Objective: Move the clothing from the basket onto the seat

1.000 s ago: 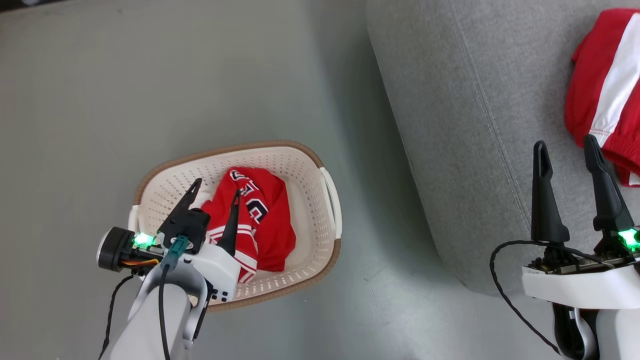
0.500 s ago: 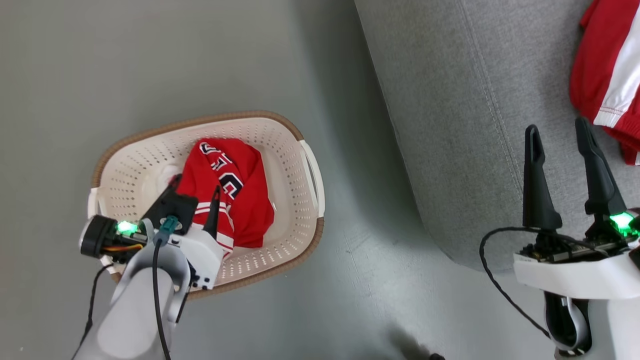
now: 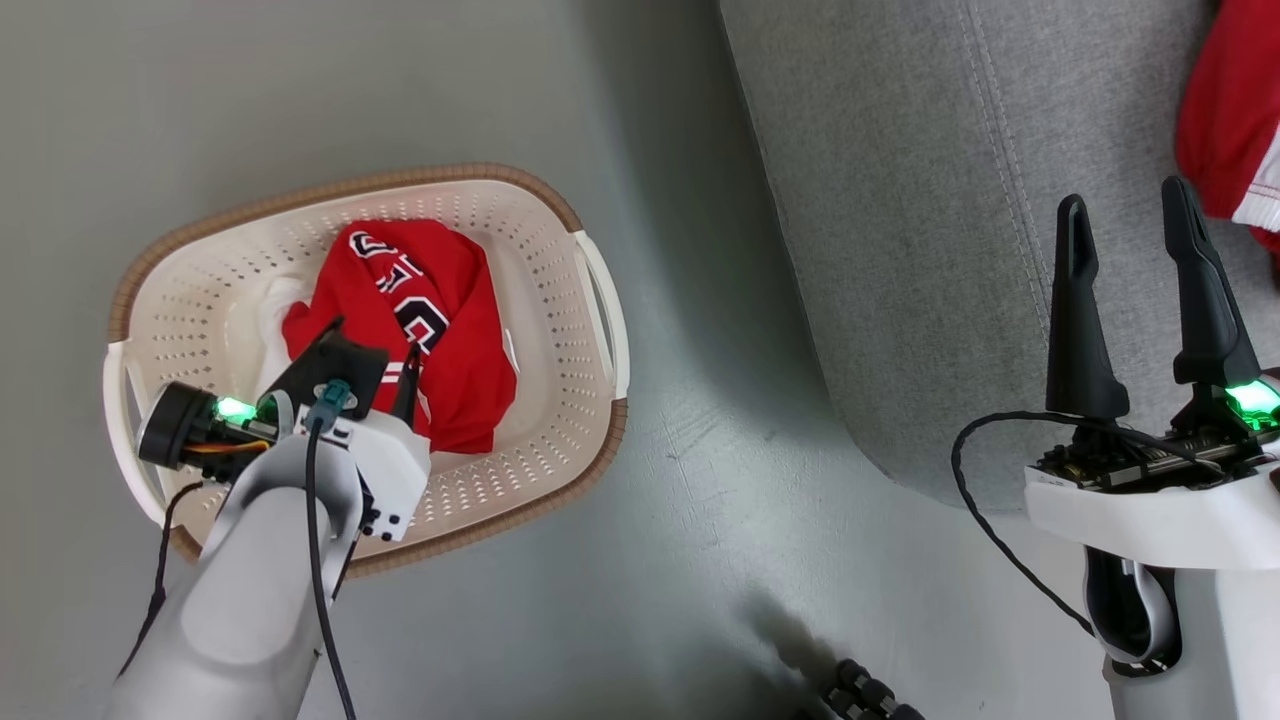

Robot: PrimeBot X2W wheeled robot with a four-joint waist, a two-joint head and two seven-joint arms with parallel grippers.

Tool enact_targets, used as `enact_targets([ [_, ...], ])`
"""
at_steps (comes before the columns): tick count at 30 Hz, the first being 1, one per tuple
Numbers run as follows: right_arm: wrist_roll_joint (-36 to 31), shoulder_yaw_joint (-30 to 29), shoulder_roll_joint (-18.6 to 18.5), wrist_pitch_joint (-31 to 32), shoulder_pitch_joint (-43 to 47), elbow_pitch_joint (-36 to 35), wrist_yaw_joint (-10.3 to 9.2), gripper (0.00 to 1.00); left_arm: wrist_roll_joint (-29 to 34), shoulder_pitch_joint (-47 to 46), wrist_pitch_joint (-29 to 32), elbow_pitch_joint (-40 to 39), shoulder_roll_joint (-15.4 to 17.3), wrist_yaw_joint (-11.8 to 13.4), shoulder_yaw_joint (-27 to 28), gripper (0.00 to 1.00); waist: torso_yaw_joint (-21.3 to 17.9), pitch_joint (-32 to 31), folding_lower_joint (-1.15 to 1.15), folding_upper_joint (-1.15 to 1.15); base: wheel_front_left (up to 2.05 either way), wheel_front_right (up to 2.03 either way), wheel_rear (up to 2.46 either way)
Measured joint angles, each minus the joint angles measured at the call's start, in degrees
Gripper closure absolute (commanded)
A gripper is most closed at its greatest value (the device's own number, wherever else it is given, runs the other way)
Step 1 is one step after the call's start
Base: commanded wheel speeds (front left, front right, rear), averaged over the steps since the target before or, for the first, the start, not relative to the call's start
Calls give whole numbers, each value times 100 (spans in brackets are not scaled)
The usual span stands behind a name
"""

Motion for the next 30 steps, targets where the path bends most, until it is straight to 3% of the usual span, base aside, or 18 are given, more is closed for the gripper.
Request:
enact_targets([
  [10, 79, 53, 4, -53, -231, 66, 0, 0, 67, -463, 355, 374, 89, -136, -52, 0, -108, 358, 0, 0, 0, 0, 0],
  [24, 193, 131, 12, -107, -454, 244, 0, 0, 91, -923, 610, 713, 200, -141, 12, 0, -306, 708, 0, 0, 0, 0, 0],
  [30, 234, 174, 14, -108, -471, 298, 0, 0, 19, -1110, 659, 766, 103, -78, 132, 0, -398, 845, 0, 0, 0, 0, 0],
])
